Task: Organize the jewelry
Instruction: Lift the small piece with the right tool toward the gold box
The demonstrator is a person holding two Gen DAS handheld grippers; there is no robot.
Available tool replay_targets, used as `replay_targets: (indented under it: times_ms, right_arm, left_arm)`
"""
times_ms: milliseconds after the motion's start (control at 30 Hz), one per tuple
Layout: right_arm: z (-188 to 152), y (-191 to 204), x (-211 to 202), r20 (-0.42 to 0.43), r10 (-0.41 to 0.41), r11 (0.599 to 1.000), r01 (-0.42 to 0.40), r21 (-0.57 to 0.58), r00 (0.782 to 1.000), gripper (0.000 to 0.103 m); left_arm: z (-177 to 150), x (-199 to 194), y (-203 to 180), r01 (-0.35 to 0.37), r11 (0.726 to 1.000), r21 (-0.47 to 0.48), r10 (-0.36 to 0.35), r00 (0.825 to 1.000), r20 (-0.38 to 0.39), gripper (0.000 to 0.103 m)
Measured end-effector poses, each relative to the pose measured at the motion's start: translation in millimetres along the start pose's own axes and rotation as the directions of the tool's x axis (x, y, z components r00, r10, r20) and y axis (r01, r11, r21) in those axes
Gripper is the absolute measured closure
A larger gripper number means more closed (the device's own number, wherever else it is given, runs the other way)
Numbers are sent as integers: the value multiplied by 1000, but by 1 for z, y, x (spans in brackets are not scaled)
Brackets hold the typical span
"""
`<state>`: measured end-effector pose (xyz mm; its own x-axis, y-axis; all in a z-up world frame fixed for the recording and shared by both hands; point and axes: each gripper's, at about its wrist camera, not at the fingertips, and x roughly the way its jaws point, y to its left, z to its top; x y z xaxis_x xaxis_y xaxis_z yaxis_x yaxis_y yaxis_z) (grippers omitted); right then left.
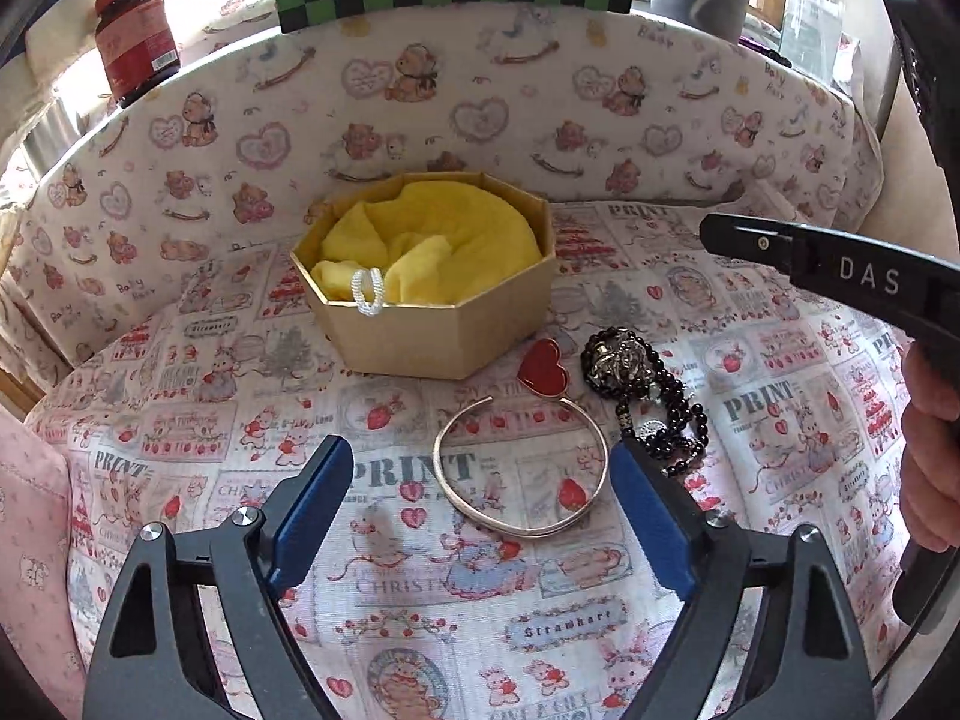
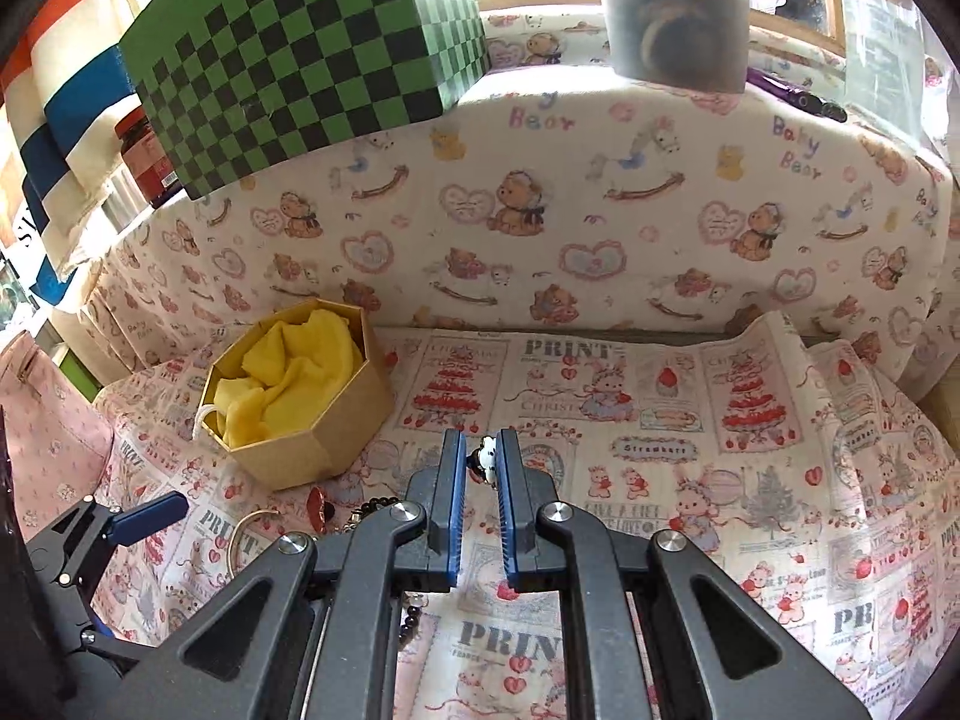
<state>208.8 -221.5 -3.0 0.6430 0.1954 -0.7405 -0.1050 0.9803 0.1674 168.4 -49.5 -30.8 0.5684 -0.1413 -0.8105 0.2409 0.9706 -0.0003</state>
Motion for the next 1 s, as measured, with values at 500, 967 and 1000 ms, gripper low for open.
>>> replay_targets:
  times_ms: [500, 967, 1000]
  right_arm:
    - [4, 0, -3, 20, -4, 1000, 4, 21, 1000, 92]
    - [5, -6, -8, 33, -21, 1000, 20, 22, 999, 92]
    - [5, -7, -8, 35, -23, 999, 22, 23, 999, 92]
  left_arm:
    - [-4, 14, -6, 19, 1000, 17, -19, 1000, -4, 25]
    - [-8, 18, -25, -2, 996, 93, 1, 1000, 5, 25]
    - [-7, 19, -24, -2, 996, 91, 2, 1000, 5, 25]
